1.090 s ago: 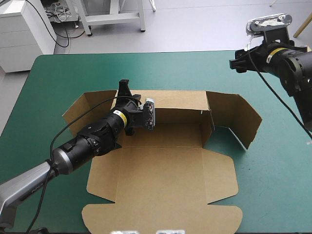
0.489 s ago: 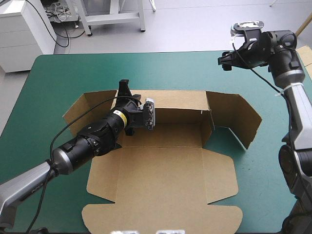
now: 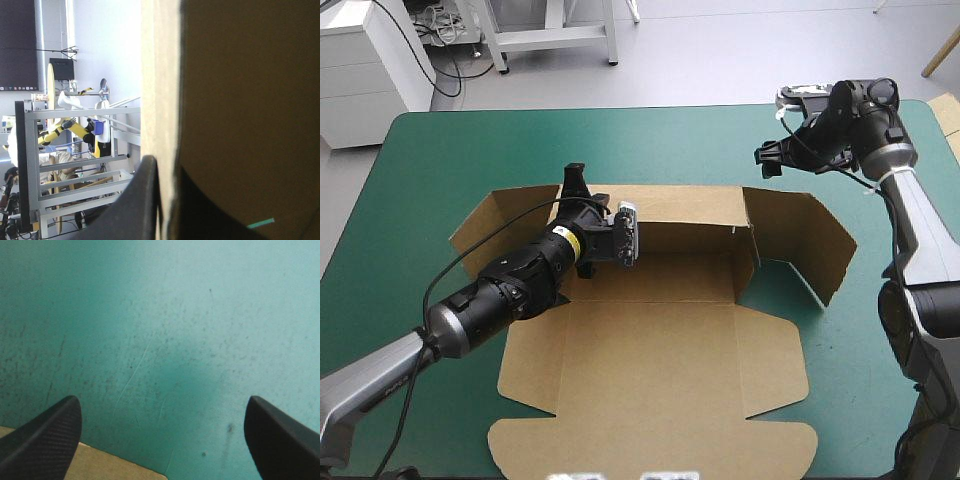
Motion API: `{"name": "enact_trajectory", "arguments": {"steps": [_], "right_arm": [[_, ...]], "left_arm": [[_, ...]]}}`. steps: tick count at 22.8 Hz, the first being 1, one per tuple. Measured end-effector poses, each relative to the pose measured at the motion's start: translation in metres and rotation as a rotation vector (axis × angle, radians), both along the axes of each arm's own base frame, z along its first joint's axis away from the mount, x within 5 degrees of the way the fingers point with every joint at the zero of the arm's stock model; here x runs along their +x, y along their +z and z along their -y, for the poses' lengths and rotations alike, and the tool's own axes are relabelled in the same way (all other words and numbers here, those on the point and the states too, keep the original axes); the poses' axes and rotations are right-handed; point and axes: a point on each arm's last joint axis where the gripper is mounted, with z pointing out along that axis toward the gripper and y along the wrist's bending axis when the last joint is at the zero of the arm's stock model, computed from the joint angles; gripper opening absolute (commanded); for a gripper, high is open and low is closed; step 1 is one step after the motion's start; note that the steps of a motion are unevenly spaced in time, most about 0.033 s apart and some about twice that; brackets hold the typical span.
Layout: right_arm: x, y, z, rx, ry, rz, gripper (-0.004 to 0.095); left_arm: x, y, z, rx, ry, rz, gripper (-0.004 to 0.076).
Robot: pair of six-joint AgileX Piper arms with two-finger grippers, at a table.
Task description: Fold the box
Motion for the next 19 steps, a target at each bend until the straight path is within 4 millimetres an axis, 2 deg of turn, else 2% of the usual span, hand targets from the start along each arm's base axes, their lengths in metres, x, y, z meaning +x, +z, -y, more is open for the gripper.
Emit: {"name": "enact_trajectory", "arguments": {"steps": [5,9,15,19], "right_arm": [[-0.005,-0.022,-0.002,0.024,0.008,-0.082,0.0808],[-0.013,-0.025,-0.004,0.045,0.016,-0.106,0.0808],[-0.041,-0.017,-0.002,0.038,0.043,-0.111,0.0808],[-0.069,-0.025,-0.002,0.060,0.074,-0.048,0.0808]], "left_arm": [[0.000,0.000,0.000,0.001,0.000,0.001,-0.0008],[0.000,0.000,0.000,0.001,0.000,0.001,-0.0008],[0.000,0.000,0.000,0.001,0.000,0.001,-0.0008],[0.000,0.000,0.000,0.001,0.000,0.001,-0.0008]]}}
